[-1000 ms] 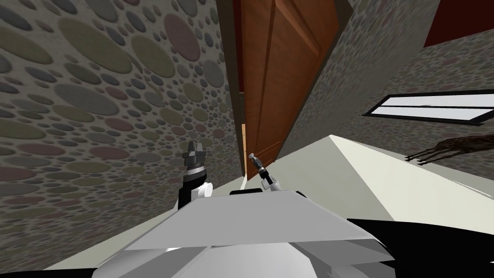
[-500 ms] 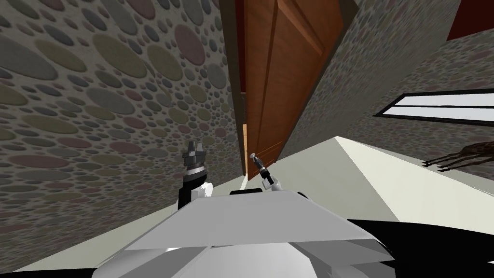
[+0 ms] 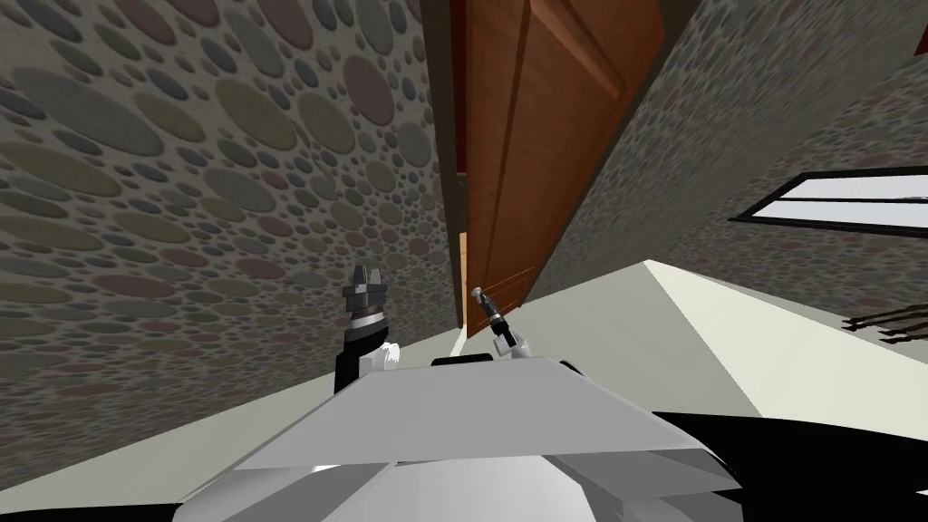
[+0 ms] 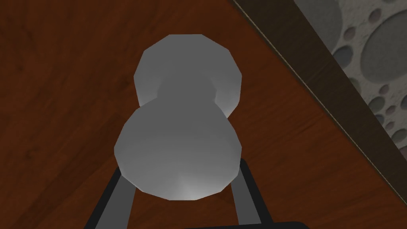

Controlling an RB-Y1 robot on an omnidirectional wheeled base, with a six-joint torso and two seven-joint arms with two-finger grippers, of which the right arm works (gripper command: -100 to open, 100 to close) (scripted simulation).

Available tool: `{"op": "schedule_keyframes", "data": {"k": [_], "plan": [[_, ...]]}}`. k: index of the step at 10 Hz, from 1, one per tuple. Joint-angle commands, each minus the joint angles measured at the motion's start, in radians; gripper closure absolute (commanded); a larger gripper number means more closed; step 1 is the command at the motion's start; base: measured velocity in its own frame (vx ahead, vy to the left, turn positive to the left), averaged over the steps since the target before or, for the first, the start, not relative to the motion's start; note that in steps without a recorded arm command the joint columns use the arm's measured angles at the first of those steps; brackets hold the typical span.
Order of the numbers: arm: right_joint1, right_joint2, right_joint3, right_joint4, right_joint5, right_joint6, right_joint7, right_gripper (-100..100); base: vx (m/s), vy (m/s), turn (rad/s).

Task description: Pull the door open

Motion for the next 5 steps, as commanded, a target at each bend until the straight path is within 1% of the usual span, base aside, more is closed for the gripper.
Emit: {"op": "schedule_keyframes", "data": {"k": [1, 2, 3, 4, 5], "plan": [[0.026, 0.011, 0.02, -0.012, -0.022, 0.003, -0.05, 100, -0.046, -0.04, 0.193], [0.026, 0.011, 0.02, -0.012, -0.022, 0.003, -0.065, 100, -0.036, -0.024, 0.08], [0.032, 0.006, 0.021, -0.02, -0.043, 0.002, -0.095, 100, -0.028, -0.022, 0.143], [0.032, 0.006, 0.021, -0.02, -0.043, 0.002, -0.106, 100, -0.031, -0.019, 0.057], [0.038, 0.0, 0.022, -0.028, -0.064, 0.002, -0.141, 100, -0.035, -0.022, 0.114]]}}
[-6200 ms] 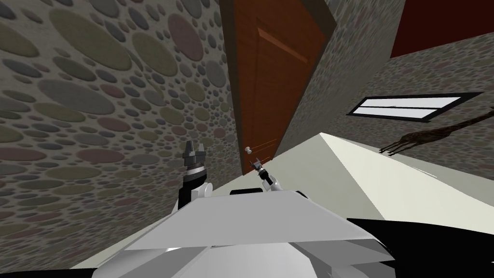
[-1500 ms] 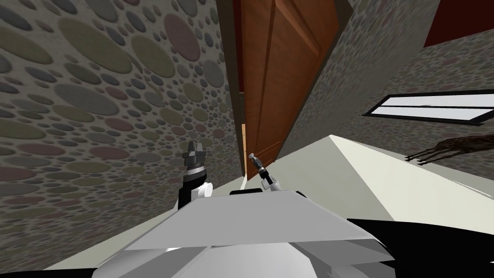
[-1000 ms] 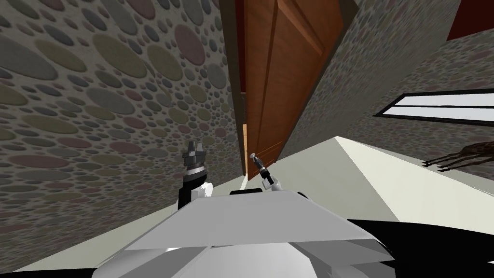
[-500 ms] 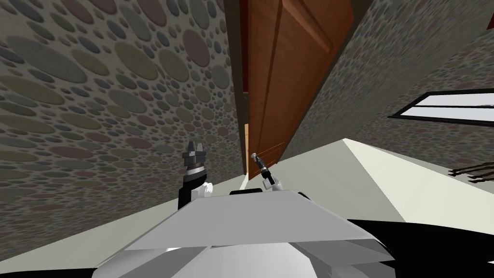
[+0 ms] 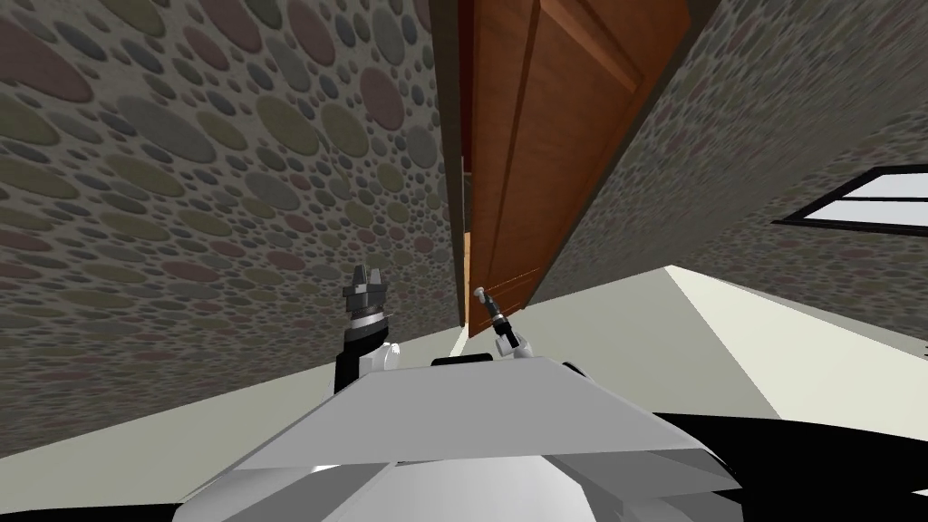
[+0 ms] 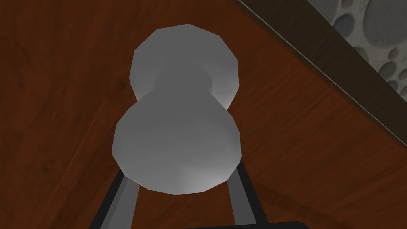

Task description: Pull the door open

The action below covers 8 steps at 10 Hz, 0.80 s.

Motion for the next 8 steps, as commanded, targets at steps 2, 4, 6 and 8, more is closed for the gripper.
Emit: {"op": "schedule_keyframes", "data": {"k": [2, 4, 6, 8], "plan": [[0.031, 0.013, 0.023, -0.028, -0.022, 0.013, -0.068, 100, -0.025, -0.019, 0.083], [0.038, 0.008, 0.024, -0.036, -0.044, 0.013, -0.112, 100, -0.035, -0.037, 0.152], [0.044, 0.003, 0.025, -0.045, -0.066, 0.013, -0.153, 100, -0.032, -0.024, 0.098], [0.057, -0.008, 0.028, -0.062, -0.11, 0.012, -0.217, 100, -0.041, -0.036, 0.161]]}}
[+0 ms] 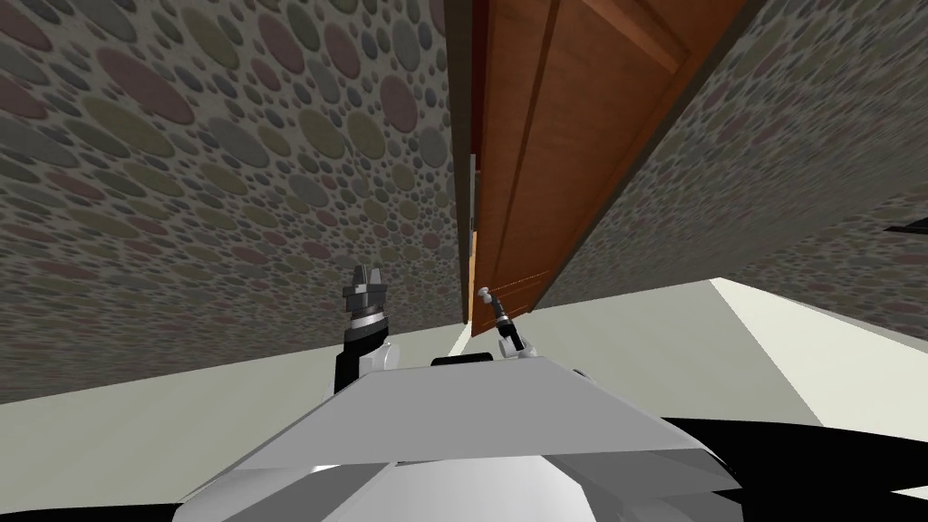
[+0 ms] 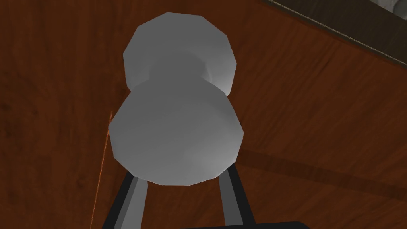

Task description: Pull the door open

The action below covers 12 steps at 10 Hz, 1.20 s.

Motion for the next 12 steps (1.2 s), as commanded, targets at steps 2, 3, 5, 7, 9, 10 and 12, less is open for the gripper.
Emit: {"op": "schedule_keyframes", "data": {"k": [2, 3, 5, 7, 9, 10, 12], "plan": [[0.008, 0.019, 0.024, 0.001, -0.026, 0.001, -0.073, 100, -0.04, -0.029, 0.117], [0.008, 0.019, 0.024, 0.001, -0.026, 0.001, -0.084, 100, -0.027, -0.027, 0.061], [0.014, 0.014, 0.025, -0.008, -0.049, 0.001, -0.126, 100, -0.022, -0.019, 0.086], [0.021, 0.009, 0.027, -0.016, -0.071, 0.001, -0.167, 100, -0.03, -0.024, 0.113], [0.028, 0.004, 0.028, -0.025, -0.094, 0.001, -0.209, 100, -0.027, -0.027, 0.094], [0.035, -0.001, 0.029, -0.034, -0.116, 0.0, -0.243, 100, -0.032, -0.019, 0.184], [0.042, -0.005, 0.03, -0.042, -0.139, 0.001, -0.29, 100, -0.02, -0.02, 0.09]]}}
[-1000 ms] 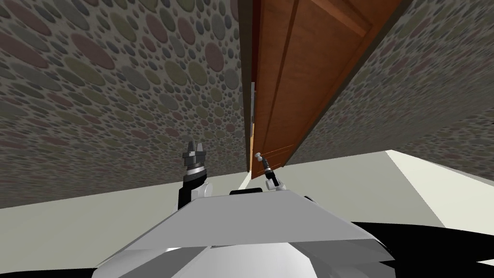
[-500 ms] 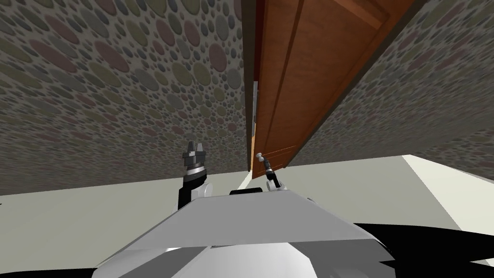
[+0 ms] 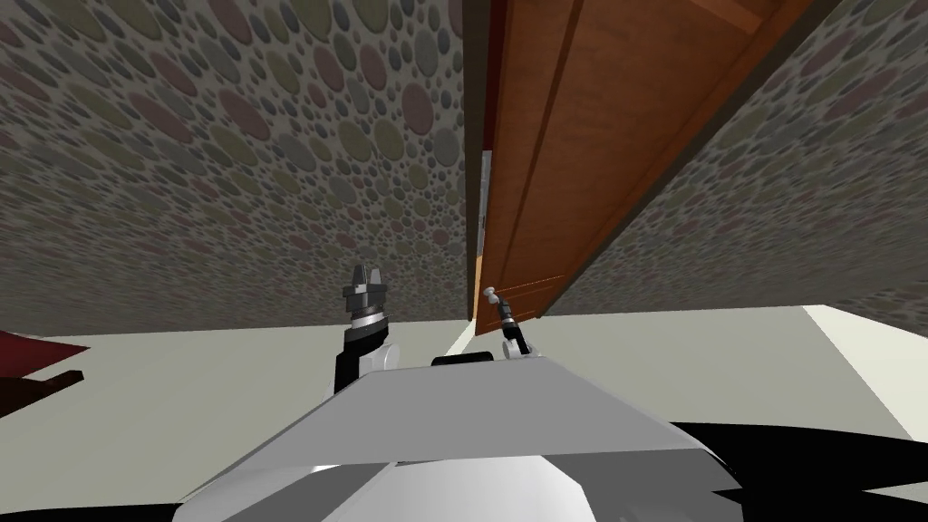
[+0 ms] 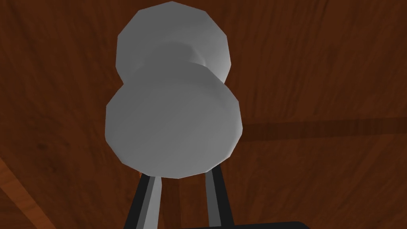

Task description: Pull the door open

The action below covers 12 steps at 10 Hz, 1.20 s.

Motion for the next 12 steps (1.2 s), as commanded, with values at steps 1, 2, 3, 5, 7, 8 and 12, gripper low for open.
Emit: {"op": "schedule_keyframes", "data": {"k": [1, 2, 3, 5, 7, 8, 12], "plan": [[-0.002, 0.022, 0.024, -0.003, -0.024, -0.004, -0.05, 100, -0.03, -0.046, 0.177], [-0.002, 0.022, 0.024, -0.003, -0.024, -0.004, -0.068, 100, -0.023, -0.034, 0.084], [-0.002, 0.022, 0.024, -0.003, -0.024, -0.004, -0.068, 100, -0.008, -0.015, 0.023], [0.005, 0.017, 0.025, -0.012, -0.046, -0.004, -0.109, 100, -0.024, -0.015, 0.073], [0.012, 0.013, 0.026, -0.02, -0.068, -0.004, -0.151, 100, -0.027, -0.019, 0.133], [0.019, 0.008, 0.027, -0.029, -0.091, -0.004, -0.19, 100, -0.035, -0.028, 0.128], [0.032, 0.0, 0.03, -0.046, -0.134, -0.004, -0.259, 100, -0.022, -0.021, 0.105]]}}
